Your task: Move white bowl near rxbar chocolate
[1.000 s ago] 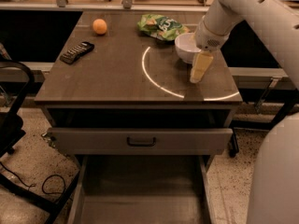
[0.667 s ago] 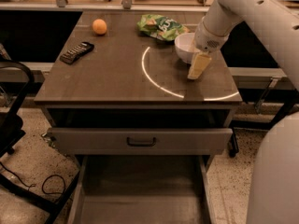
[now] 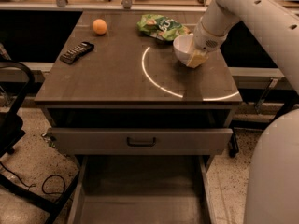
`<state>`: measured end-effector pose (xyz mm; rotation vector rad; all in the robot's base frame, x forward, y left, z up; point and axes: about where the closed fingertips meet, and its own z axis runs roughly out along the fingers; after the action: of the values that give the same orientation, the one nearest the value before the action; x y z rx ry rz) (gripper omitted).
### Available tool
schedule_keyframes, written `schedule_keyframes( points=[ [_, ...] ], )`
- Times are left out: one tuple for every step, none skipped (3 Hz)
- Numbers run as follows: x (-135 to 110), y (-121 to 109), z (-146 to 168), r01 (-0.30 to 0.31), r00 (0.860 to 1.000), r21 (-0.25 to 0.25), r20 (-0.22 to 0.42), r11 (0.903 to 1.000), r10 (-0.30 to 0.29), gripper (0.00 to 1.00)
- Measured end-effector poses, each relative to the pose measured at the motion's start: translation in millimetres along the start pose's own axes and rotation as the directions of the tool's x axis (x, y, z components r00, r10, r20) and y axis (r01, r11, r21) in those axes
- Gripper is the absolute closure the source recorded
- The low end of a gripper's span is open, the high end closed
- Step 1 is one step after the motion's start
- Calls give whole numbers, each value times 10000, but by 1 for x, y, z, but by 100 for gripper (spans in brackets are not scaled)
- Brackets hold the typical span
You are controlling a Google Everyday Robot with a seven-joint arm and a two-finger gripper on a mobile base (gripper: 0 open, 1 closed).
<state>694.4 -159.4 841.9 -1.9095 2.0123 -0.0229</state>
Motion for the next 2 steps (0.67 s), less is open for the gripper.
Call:
schedule_keyframes(
  points=[
    [0, 0, 0, 1, 10000, 1, -1, 10000, -1, 100],
    [-11, -1, -34, 545, 9984, 562, -207, 9969, -534, 100]
  ],
)
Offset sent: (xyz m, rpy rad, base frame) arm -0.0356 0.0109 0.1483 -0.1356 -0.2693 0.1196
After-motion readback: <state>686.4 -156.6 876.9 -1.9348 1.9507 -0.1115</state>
